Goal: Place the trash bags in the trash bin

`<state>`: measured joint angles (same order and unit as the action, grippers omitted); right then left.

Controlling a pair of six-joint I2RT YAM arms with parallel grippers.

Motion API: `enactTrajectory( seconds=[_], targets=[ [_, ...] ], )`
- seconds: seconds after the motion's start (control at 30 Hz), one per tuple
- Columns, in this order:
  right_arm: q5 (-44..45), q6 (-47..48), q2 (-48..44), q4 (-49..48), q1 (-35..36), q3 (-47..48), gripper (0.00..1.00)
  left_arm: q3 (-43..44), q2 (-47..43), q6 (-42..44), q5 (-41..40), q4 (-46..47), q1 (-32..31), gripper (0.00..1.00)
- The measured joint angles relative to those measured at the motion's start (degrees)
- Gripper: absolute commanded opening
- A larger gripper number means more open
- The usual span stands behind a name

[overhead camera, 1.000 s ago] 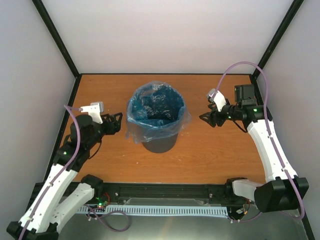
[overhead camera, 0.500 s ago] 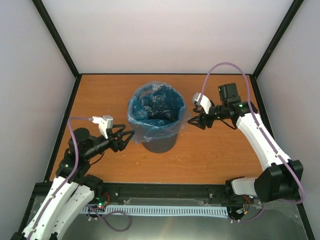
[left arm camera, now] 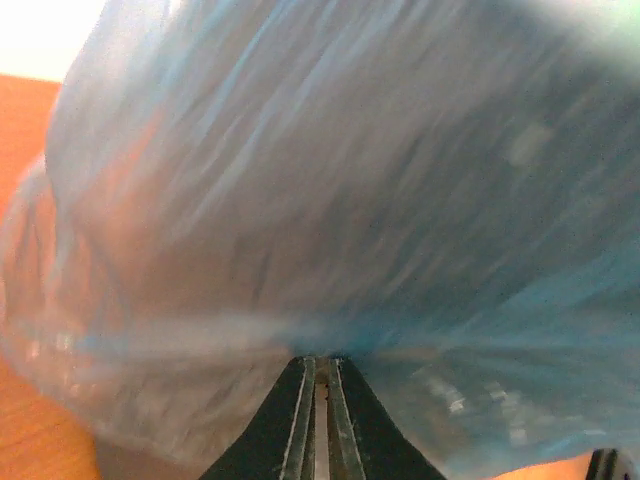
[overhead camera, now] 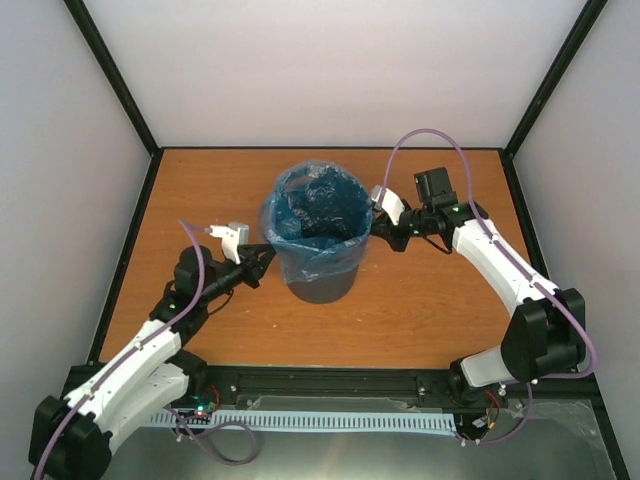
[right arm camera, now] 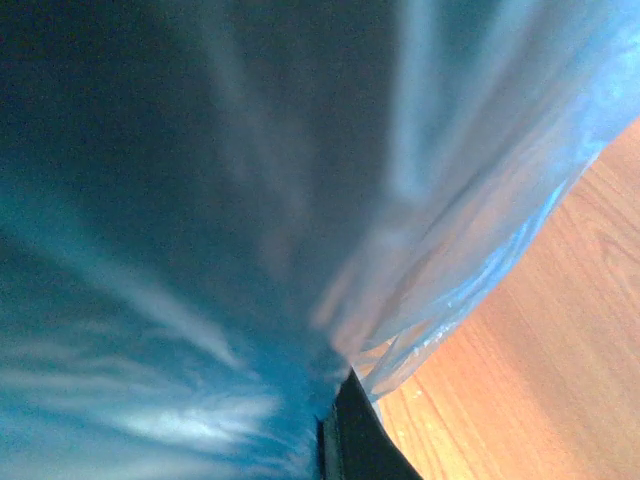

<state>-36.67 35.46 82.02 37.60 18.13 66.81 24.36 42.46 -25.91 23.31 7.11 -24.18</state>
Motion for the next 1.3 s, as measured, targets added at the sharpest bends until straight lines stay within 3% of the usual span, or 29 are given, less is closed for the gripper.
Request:
enactTrajectory(
  seconds=[0.23, 0.43, 0.47, 0.53, 0.6, 0.73, 0.87, 1.03, 1.3],
  targets=[
    [0.2, -0.1, 0.1, -3.8, -0.2, -1.3, 0.03, -5.5, 7.8, -2.8, -5.0, 6.5, -1.7, 0.01],
    [0.2, -0.6, 0.2, -6.0, -0.2, -2.1, 0.03, -6.8, 9.3, -4.6, -8.2, 8.0, -2.1, 0.03],
    [0.2, -0.6, 0.2, -6.2, -0.5, -2.2, 0.03, -6.8, 8.7, -5.3, -9.4, 7.2, -2.1, 0.1],
    [0.2, -0.8, 0.2, -6.1, -1.1, -2.3, 0.05, -6.8, 6.3, -7.2, -12.7, 4.3, -1.9, 0.37],
    [0.6, -1.0, 0.2, -5.5, -2.1, -2.4, 0.06, -6.8, 2.8, -9.6, -15.3, 1.7, -0.7, 0.59],
    [1.4, -1.0, 0.2, -3.5, -4.0, -2.4, 0.07, -7.4, -2.8, -15.0, -14.9, 1.6, 5.1, 0.72],
    [1.3, -1.0, -0.1, -2.0, -4.2, -2.4, 0.09, -11.3, -2.6, -21.6, -8.3, 11.5, 9.5, 0.76],
    [1.3, -1.0, -0.9, -0.9, -4.2, -2.4, 0.1, -15.5, 7.4, -31.0, 2.7, 30.2, 10.8, 0.72],
    [1.0, -1.4, -1.6, -0.1, -4.2, -2.1, 0.11, -17.4, 20.4, -42.6, 13.7, 58.4, 11.0, 0.3]
  ],
)
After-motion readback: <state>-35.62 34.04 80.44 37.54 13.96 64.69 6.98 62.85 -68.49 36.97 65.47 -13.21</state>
